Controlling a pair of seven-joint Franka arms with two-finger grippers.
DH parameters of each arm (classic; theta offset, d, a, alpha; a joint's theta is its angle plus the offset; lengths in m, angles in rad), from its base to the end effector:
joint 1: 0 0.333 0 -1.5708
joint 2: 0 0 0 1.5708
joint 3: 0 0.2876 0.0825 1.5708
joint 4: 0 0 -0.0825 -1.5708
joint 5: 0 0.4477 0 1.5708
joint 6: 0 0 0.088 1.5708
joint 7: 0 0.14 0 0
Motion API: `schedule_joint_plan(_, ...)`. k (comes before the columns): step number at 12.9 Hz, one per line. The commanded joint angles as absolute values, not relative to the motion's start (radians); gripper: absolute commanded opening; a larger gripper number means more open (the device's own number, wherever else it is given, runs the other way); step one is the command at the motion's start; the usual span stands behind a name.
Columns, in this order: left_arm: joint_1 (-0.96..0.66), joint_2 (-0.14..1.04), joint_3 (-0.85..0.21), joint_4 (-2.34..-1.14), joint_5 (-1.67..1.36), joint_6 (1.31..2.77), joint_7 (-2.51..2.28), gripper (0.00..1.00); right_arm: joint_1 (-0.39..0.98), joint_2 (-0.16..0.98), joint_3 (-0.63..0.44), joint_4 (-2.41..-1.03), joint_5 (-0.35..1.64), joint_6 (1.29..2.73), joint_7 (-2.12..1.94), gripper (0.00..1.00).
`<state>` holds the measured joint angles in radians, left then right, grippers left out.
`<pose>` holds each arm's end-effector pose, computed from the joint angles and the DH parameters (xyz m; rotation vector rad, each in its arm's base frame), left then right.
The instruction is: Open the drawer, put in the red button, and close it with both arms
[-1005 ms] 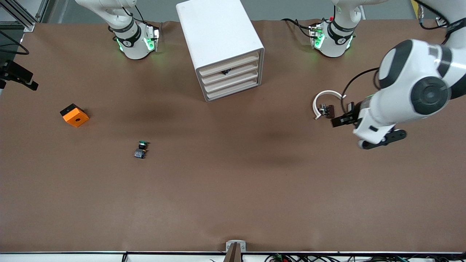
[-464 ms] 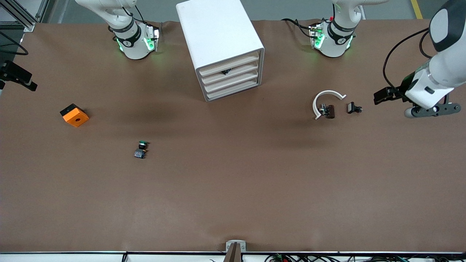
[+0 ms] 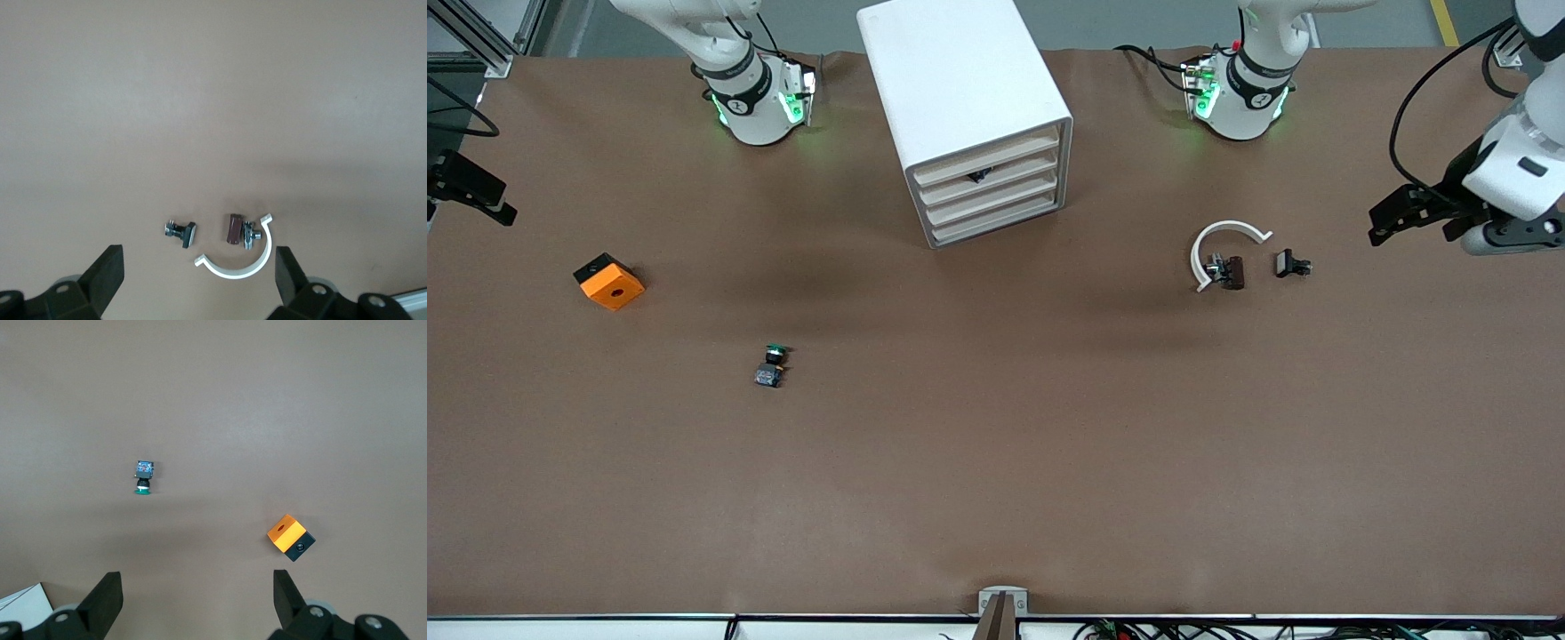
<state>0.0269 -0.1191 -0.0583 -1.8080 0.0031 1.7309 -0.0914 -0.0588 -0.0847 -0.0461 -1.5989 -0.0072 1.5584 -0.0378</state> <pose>0.5956 -0.0194 0.5212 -3.1321 -0.0937 -0.0663 0.5908 -0.0642 0.5982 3.1326 -0.1054 0.0686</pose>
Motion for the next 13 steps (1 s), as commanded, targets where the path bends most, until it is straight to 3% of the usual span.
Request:
schedule_joint_plan(1,0.029,-0.066,-0.052,-1.715,-0.005,1.689,-0.069,1.00,-0.057,-0.110,-0.043,-1.623,-0.028,1.577,-0.044,1.00)
schedule_joint_plan(13,0.020,-0.048,-0.055,-1.640,0.005,1.591,-0.068,1.00,-0.061,-0.107,-0.046,-1.620,-0.017,1.556,-0.035,1.00)
